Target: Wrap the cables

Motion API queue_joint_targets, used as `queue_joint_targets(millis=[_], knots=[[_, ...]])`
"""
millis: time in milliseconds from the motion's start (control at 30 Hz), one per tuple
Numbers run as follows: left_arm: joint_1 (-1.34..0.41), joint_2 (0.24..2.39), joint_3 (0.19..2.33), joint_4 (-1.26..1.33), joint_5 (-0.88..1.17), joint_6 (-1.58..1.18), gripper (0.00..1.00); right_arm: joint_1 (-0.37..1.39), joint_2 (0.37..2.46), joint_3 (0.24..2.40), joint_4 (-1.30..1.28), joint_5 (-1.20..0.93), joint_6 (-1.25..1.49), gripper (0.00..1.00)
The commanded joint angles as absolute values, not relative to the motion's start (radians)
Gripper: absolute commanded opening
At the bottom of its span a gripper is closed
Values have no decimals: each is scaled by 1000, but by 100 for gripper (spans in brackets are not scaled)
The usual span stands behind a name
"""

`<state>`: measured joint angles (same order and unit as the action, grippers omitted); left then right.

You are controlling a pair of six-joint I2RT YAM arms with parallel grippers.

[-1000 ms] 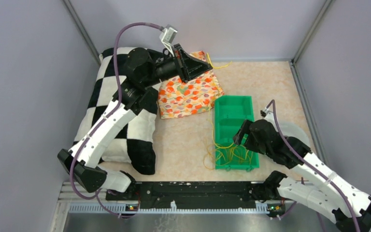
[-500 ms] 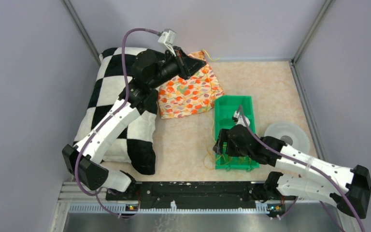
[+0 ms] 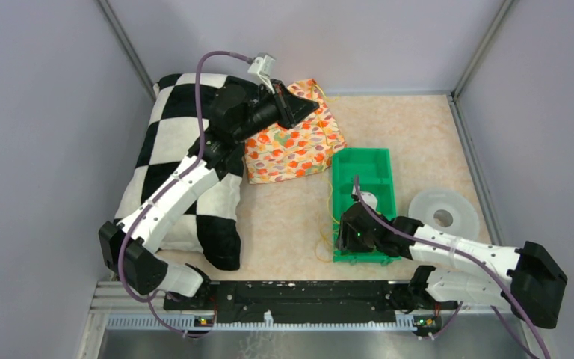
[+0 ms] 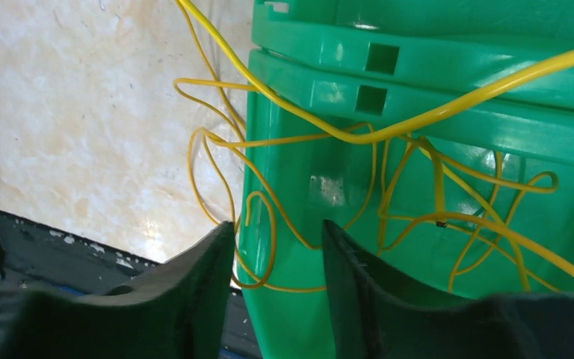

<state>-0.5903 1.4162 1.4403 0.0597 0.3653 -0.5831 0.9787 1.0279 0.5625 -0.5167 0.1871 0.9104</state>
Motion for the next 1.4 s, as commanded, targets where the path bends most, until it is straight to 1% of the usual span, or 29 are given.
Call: queue_joint_targets(millis=[0, 200, 233, 267, 433, 633, 833, 933, 1100, 1367], knots=[[-588, 1374, 1428, 142, 387, -600, 0, 971, 1011, 548, -462, 185, 925, 39], [-588, 1374, 1411, 155, 396, -611, 0, 966, 995, 542, -470, 196, 935, 10], [-588, 1374, 1409, 157, 396, -612, 0, 966, 987, 545, -479, 201, 936, 3], [-588, 1371, 1405, 159, 396, -613, 0, 966, 977, 550, -488, 208, 936, 0], [-588, 1365, 1402, 152, 387, -604, 0, 966, 885, 643, -632, 294, 922, 0], [-586, 1362, 1402, 140, 359, -584, 0, 959, 744, 831, -861, 459, 901, 0], [-571, 1365, 1411, 131, 338, -577, 0, 959, 670, 1011, -1070, 584, 896, 0], [-563, 1367, 1425, 131, 336, -574, 0, 959, 637, 1067, -1147, 641, 902, 0], [-557, 1375, 1455, 135, 344, -572, 0, 959, 641, 1021, -1201, 667, 946, 0], [-557, 1367, 1488, 168, 410, -616, 0, 958, 712, 802, -1056, 540, 1041, 0]])
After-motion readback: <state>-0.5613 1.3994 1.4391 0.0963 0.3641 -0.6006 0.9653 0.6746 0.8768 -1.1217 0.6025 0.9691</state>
